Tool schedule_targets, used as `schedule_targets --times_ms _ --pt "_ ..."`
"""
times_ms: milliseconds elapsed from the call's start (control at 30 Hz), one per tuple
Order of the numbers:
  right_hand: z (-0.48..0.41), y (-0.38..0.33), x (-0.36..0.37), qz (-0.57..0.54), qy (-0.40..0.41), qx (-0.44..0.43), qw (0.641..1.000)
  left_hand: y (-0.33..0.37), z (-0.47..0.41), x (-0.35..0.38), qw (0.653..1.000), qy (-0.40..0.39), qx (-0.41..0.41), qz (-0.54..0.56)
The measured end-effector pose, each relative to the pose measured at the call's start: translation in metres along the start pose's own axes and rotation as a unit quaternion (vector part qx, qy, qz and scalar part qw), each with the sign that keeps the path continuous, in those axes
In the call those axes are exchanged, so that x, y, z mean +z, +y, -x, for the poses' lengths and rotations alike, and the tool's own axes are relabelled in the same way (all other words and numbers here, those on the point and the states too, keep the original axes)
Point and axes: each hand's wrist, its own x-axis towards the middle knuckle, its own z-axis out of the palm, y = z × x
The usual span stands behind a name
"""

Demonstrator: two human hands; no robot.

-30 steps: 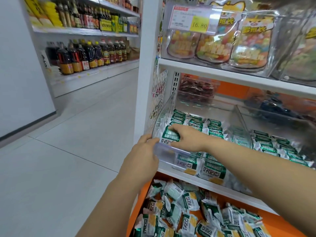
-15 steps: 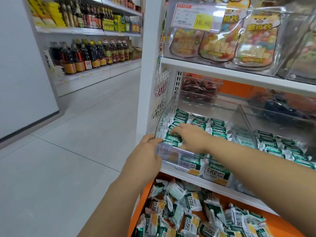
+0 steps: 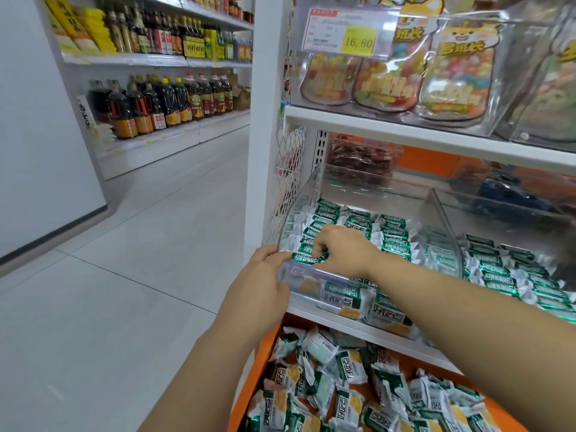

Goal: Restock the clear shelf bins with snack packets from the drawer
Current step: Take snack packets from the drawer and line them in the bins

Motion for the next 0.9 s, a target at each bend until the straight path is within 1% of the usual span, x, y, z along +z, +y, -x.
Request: schedule_targets --times_ms 67,100,167,200,233,267,300,333,400,467,533,600,700,800,900 --pt "0.007 0.000 -0.004 -0.034 0.015 0.000 0.999 -0.001 0.004 0.002 0.999 0.027 0.005 0.019" --pt "0.012 0.000 -0.006 -0.062 0.037 0.002 0.997 -0.001 0.006 0.002 0.998 0.056 -0.001 0.030" --pt "0.027 -0.003 -0.010 -0.115 0.102 0.007 0.988 -0.005 0.009 0.003 0.992 0.122 -0.030 0.030" --pt "0.036 -0.006 -0.010 -0.132 0.139 0.002 0.982 -0.008 0.011 0.004 0.989 0.137 -0.053 0.022" --pt "0.047 -0.009 -0.009 -0.140 0.177 -0.011 0.974 -0.011 0.013 0.005 0.989 0.128 -0.072 0.005" --pt "0.058 -0.013 -0.007 -0.142 0.215 -0.033 0.966 -0.015 0.015 0.007 0.991 0.094 -0.086 -0.026" --pt "0.070 -0.017 -0.003 -0.142 0.243 -0.055 0.958 -0.019 0.018 0.010 0.992 0.045 -0.100 -0.068" --pt "0.083 -0.020 0.002 -0.145 0.257 -0.073 0.953 -0.023 0.020 0.014 0.987 -0.020 -0.115 -0.109" --pt "0.107 -0.024 0.020 -0.163 0.249 -0.086 0.951 -0.031 0.026 0.023 0.965 -0.153 -0.140 -0.160" --pt "0.127 -0.023 0.042 -0.181 0.214 -0.085 0.956 -0.038 0.031 0.032 0.936 -0.248 -0.150 -0.199" --pt "0.141 -0.019 0.069 -0.207 0.147 -0.064 0.965 -0.046 0.032 0.042 0.914 -0.295 -0.146 -0.235" --pt "0.147 -0.007 0.097 -0.216 0.062 -0.012 0.974 -0.054 0.031 0.050 0.904 -0.317 -0.137 -0.253" --pt "0.148 0.020 0.138 -0.174 -0.053 0.080 0.980 -0.057 0.027 0.060 0.906 -0.321 -0.120 -0.247" --pt "0.155 0.039 0.174 -0.166 -0.156 0.146 0.963 -0.056 0.025 0.067 0.901 -0.333 -0.118 -0.253" --pt "0.165 0.050 0.209 -0.144 -0.265 0.149 0.942 -0.056 0.024 0.071 0.890 -0.352 -0.126 -0.261"
